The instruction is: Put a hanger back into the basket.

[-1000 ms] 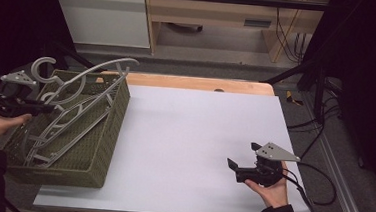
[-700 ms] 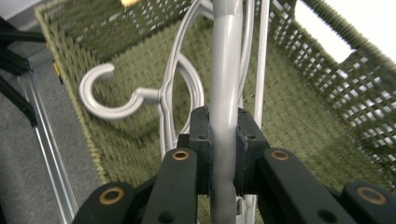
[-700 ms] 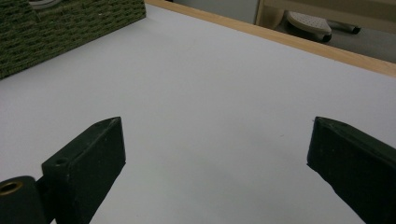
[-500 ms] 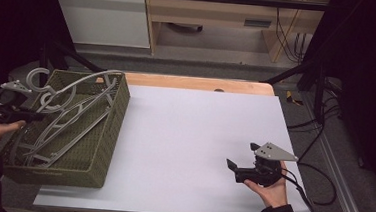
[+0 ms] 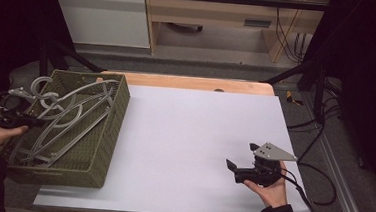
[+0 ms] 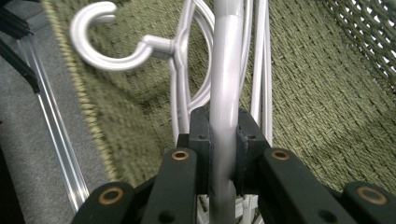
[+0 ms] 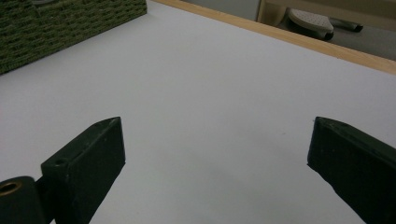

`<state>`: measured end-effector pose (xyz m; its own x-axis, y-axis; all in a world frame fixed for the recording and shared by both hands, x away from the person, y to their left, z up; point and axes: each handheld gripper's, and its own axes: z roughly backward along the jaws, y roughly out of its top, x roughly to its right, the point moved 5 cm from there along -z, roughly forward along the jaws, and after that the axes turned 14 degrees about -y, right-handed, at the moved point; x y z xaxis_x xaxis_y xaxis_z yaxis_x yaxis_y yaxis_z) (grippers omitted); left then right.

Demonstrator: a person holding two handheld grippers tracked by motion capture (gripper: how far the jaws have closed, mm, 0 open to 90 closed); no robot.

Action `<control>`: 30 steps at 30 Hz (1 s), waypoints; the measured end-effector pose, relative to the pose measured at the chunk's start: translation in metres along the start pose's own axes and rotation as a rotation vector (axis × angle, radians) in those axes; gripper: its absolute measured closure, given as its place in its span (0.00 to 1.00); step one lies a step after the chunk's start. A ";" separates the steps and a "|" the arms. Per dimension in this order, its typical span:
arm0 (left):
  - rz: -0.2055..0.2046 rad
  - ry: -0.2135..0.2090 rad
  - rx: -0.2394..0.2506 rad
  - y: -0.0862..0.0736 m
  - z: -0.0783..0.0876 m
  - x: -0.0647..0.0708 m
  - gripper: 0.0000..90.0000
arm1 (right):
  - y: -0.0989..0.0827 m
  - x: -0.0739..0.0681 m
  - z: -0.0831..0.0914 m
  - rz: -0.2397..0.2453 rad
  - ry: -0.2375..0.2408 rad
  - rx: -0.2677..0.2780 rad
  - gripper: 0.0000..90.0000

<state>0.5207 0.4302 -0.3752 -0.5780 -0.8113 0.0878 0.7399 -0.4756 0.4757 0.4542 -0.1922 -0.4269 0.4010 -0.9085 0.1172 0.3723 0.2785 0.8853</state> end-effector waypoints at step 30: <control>0.089 0.011 0.225 -0.011 -0.011 0.015 0.57 | 0.000 0.000 0.000 -0.001 0.003 0.000 0.05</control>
<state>0.5074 0.4198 -0.3889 -0.5090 -0.8510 0.1292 0.6917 -0.3150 0.6499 0.4544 -0.1917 -0.4270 0.4033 -0.9078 0.1153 0.3729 0.2781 0.8852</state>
